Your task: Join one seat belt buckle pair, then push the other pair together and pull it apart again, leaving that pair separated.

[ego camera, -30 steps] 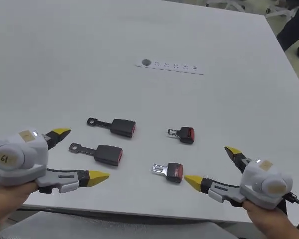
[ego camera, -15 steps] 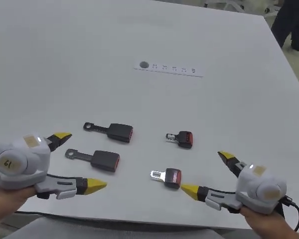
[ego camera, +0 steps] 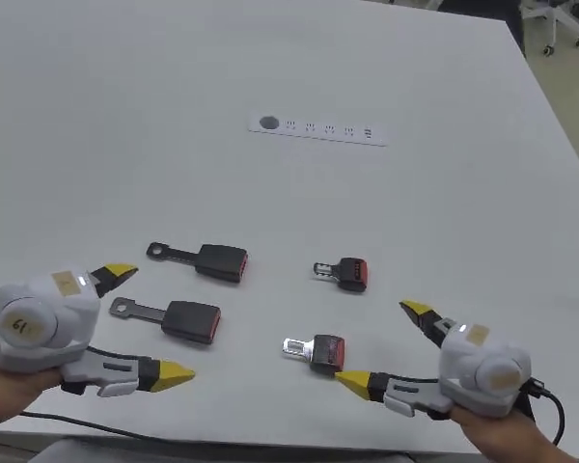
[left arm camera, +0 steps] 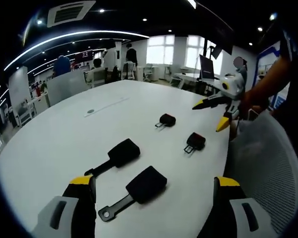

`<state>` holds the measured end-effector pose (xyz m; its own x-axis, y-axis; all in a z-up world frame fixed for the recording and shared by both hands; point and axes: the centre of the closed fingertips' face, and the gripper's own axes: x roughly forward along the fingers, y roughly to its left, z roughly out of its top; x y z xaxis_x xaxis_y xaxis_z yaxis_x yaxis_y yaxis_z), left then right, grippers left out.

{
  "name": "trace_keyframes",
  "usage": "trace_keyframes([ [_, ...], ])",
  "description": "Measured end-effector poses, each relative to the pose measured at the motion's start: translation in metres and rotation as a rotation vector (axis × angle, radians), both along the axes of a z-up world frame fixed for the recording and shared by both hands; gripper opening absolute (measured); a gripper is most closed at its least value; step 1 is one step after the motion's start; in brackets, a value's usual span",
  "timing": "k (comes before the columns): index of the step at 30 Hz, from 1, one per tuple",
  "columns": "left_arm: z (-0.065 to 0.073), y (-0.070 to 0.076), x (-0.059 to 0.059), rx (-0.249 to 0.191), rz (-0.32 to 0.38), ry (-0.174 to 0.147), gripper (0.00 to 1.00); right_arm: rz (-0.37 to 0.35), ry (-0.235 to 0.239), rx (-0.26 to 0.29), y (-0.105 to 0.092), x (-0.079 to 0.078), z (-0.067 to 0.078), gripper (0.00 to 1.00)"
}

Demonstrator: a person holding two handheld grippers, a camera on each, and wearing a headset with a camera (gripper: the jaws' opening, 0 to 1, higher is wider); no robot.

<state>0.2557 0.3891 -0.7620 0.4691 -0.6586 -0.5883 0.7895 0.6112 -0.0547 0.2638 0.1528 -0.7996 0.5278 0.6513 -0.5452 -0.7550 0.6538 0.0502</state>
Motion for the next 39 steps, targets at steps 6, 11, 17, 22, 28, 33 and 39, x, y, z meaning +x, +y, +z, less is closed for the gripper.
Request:
trace_keyframes([
  [6,-0.011,-0.001,0.006,0.019,-0.048,0.018,0.98,0.066,0.031,-0.017,0.010,0.001,-0.009,0.86],
  [11,-0.019,-0.003,0.012,0.034,-0.093,0.034,0.94,0.105,0.049,-0.028,0.018,0.003,-0.016,0.85],
  [17,-0.029,-0.009,0.016,0.055,-0.156,0.059,0.88,0.150,0.081,-0.051,0.023,0.000,-0.028,0.81],
  [22,-0.039,-0.010,0.017,0.083,-0.203,0.073,0.84,0.185,0.106,-0.068,0.025,-0.006,-0.035,0.76],
  [28,-0.054,-0.012,0.016,0.120,-0.278,0.094,0.77,0.243,0.129,-0.101,0.029,-0.014,-0.044,0.69],
  [33,-0.064,-0.015,0.014,0.176,-0.381,0.082,0.71,0.299,0.135,-0.132,0.035,-0.016,-0.048,0.63],
  [39,-0.076,-0.016,0.019,0.222,-0.443,0.070,0.66,0.367,0.150,-0.169,0.041,-0.020,-0.056,0.55],
])
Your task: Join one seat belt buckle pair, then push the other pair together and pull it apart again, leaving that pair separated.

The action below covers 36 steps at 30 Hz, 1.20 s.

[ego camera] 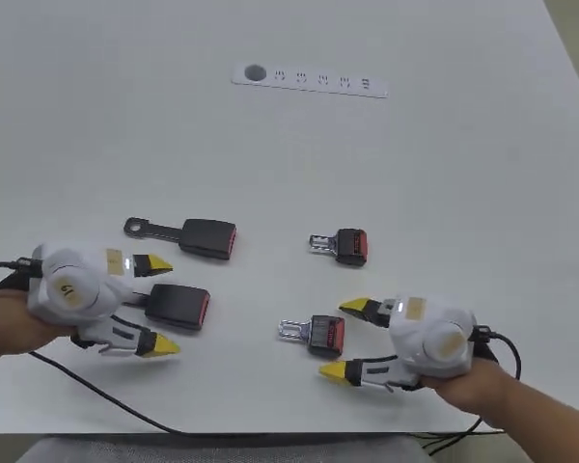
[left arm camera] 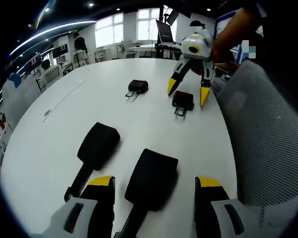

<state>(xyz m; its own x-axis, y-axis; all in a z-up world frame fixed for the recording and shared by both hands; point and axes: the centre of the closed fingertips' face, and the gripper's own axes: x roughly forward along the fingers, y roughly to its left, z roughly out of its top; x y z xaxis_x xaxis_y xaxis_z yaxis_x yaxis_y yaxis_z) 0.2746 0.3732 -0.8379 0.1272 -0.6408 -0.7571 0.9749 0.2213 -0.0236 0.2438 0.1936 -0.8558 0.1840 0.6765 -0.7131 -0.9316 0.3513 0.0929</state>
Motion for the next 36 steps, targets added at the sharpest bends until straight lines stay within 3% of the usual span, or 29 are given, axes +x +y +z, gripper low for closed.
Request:
trace_keyframes([
  [2,-0.006,0.000,-0.001,0.019,-0.017,0.017,0.65,0.015,0.002,-0.012,0.000,-0.001,-0.003,0.53],
  [7,-0.017,0.004,-0.002,0.067,-0.083,0.013,0.55,0.040,0.000,-0.003,0.002,0.002,-0.002,0.49],
  [8,-0.018,0.005,-0.001,0.074,-0.073,0.006,0.54,0.043,0.001,-0.001,0.002,0.002,-0.002,0.48],
  [13,-0.017,0.005,0.004,0.029,-0.043,-0.005,0.47,0.086,-0.040,-0.013,-0.001,0.005,-0.003,0.42],
  [16,-0.016,0.008,0.007,0.049,-0.017,-0.009,0.37,0.096,-0.054,-0.022,-0.002,0.007,-0.004,0.38],
  [17,-0.018,0.012,0.004,0.071,-0.007,0.011,0.35,0.091,-0.050,-0.019,-0.002,0.008,-0.004,0.38],
  [18,-0.017,0.007,0.004,0.055,-0.029,-0.007,0.35,0.090,-0.050,-0.015,-0.002,0.008,-0.004,0.37],
  [24,-0.019,0.006,-0.001,0.075,-0.069,-0.016,0.34,0.093,-0.051,-0.016,-0.002,0.008,-0.004,0.36],
  [26,-0.019,0.002,-0.006,0.078,-0.149,-0.044,0.34,0.099,-0.050,-0.013,-0.003,0.007,-0.004,0.36],
  [27,-0.020,0.004,-0.010,0.101,-0.166,-0.036,0.34,0.099,-0.048,-0.012,-0.003,0.007,-0.004,0.36],
  [36,-0.022,0.002,-0.009,0.124,-0.197,-0.019,0.34,0.109,-0.036,-0.018,-0.003,0.007,-0.004,0.36],
])
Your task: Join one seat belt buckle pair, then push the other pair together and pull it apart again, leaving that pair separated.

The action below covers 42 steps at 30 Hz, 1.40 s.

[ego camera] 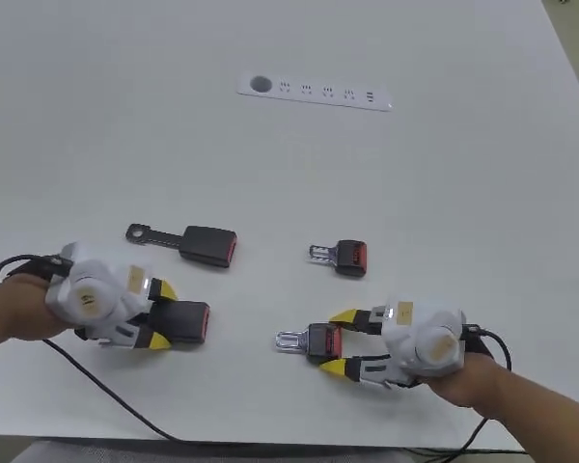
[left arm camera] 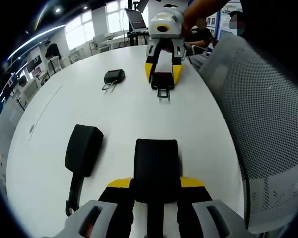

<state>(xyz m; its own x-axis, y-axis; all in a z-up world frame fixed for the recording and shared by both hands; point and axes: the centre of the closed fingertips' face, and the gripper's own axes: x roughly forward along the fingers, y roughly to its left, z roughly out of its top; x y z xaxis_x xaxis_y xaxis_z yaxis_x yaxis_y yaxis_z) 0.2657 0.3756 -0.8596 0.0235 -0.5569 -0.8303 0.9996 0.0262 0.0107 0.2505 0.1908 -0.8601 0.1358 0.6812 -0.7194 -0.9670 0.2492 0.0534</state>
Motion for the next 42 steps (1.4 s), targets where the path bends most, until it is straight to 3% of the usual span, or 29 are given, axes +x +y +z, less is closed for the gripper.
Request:
trace_keyframes([
  [5,0.002,-0.001,-0.001,0.003,0.008,0.005,0.34,-0.016,0.000,0.012,0.004,0.002,0.000,0.36],
  [22,0.006,-0.001,-0.002,0.003,0.037,0.013,0.34,-0.003,-0.006,0.078,0.045,0.007,0.005,0.36],
  [42,0.006,0.000,-0.001,0.006,0.048,0.018,0.34,0.026,-0.002,0.114,0.083,0.016,0.004,0.36],
])
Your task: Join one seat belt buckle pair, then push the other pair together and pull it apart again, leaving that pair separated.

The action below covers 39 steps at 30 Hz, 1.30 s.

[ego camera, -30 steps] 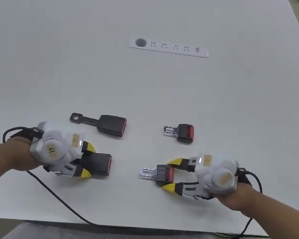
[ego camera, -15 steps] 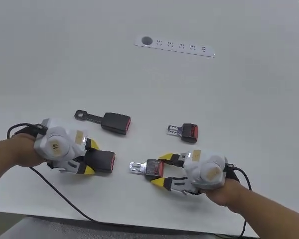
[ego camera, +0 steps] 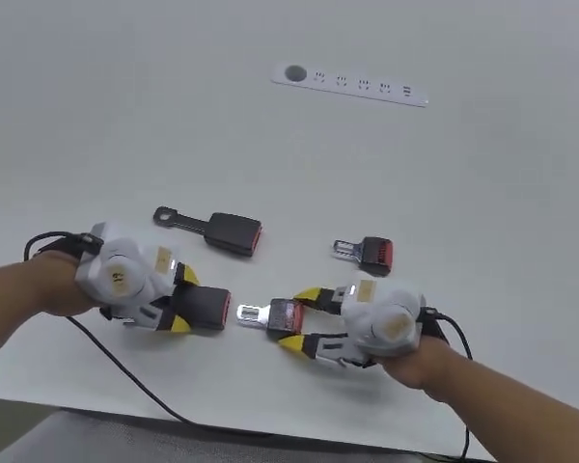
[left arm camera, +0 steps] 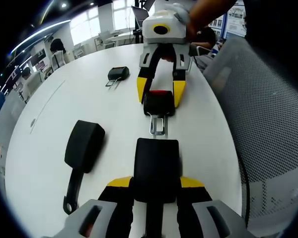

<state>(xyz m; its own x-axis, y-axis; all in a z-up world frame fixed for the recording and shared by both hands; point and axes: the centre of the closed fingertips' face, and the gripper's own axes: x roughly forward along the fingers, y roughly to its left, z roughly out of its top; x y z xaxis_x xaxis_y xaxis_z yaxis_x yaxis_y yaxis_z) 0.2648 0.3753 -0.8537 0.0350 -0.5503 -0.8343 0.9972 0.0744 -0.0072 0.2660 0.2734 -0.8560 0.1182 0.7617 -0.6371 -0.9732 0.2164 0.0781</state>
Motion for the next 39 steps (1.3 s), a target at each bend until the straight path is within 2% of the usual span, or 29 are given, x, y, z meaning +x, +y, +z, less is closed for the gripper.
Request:
trace_keyframes([
  [6,0.000,0.000,0.000,0.005,0.000,-0.001,0.34,0.004,0.010,0.008,0.014,0.001,-0.001,0.36],
  [7,0.000,0.000,0.000,0.004,0.000,0.000,0.34,0.014,-0.006,-0.001,0.014,0.002,-0.002,0.36],
  [9,0.000,0.000,0.000,0.008,0.006,0.000,0.34,0.011,0.017,0.014,0.019,0.001,-0.002,0.36],
  [11,0.000,-0.001,0.000,0.017,-0.001,-0.001,0.34,0.020,0.019,0.015,0.026,0.001,-0.002,0.36],
  [12,0.000,-0.001,0.000,0.018,-0.002,0.000,0.34,0.030,-0.005,-0.008,0.026,0.003,-0.004,0.36],
  [13,0.000,-0.001,0.000,0.016,-0.001,0.000,0.34,0.030,-0.006,-0.009,0.026,0.003,-0.004,0.36],
  [15,-0.001,0.000,0.001,0.010,0.001,-0.001,0.34,0.018,0.010,0.003,0.024,0.003,-0.004,0.36],
  [21,-0.001,-0.001,0.001,0.012,-0.004,-0.003,0.34,-0.018,0.019,-0.001,0.027,0.004,-0.004,0.36],
  [39,-0.001,-0.001,0.000,0.015,-0.022,0.000,0.34,-0.019,0.029,-0.010,0.040,0.003,-0.004,0.35],
])
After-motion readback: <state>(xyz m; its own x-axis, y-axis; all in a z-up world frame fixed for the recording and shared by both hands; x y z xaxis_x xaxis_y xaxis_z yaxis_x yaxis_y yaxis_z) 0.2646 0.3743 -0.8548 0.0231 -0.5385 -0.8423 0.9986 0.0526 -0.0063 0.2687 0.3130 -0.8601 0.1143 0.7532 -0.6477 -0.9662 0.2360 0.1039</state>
